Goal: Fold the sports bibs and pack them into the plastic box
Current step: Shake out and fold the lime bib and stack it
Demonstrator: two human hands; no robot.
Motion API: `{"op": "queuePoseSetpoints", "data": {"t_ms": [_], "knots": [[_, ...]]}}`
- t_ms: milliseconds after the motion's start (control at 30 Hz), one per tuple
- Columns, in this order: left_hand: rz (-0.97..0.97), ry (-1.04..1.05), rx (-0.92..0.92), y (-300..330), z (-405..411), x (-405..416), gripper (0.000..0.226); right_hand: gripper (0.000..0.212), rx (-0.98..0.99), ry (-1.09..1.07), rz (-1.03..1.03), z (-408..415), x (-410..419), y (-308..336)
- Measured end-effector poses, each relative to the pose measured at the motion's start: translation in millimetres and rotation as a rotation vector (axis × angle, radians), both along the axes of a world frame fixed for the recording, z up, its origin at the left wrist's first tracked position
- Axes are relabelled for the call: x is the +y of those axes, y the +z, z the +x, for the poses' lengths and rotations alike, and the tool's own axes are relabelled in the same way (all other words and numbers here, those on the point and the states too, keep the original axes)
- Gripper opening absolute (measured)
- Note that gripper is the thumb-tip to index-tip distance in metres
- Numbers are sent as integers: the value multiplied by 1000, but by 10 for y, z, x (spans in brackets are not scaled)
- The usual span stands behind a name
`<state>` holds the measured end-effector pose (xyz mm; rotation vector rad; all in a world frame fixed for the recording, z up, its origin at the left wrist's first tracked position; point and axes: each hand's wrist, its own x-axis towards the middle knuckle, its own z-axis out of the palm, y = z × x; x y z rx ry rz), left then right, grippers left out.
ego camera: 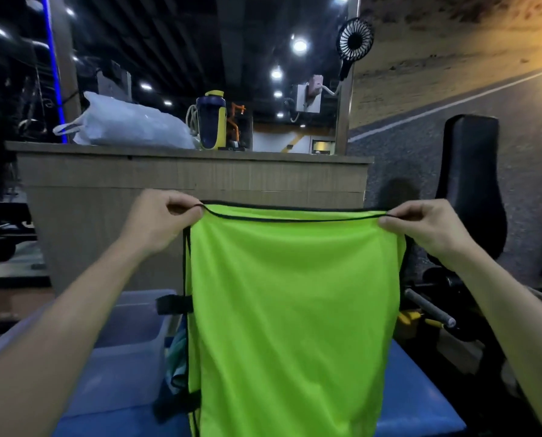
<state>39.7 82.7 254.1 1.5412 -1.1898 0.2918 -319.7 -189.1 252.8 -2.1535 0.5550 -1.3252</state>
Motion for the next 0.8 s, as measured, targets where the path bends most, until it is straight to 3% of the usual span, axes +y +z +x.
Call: {"op": "queuePoseSetpoints", "data": {"t_ms": [133,233,533,600,700,800], "knots": [[107,63,-191,-138,10,-10,30,30,21,26,38,21,-35,-202],[180,37,-206,-183,48,8,29,25,21,58,103,14,-64,-289],[220,-400,424,-387,123,-23,20,17,135,44,115,-6,-259,-559],[234,-457,460,-450,139,-41,20,17,137,49,112,-1,-279,-613],[216,-453,458,-543,198,-98,51,16,97,63,166,8,-290,-674],[184,-400,467,-577,203,-142,24,23,68,50,180,22,-311,-725]]}}
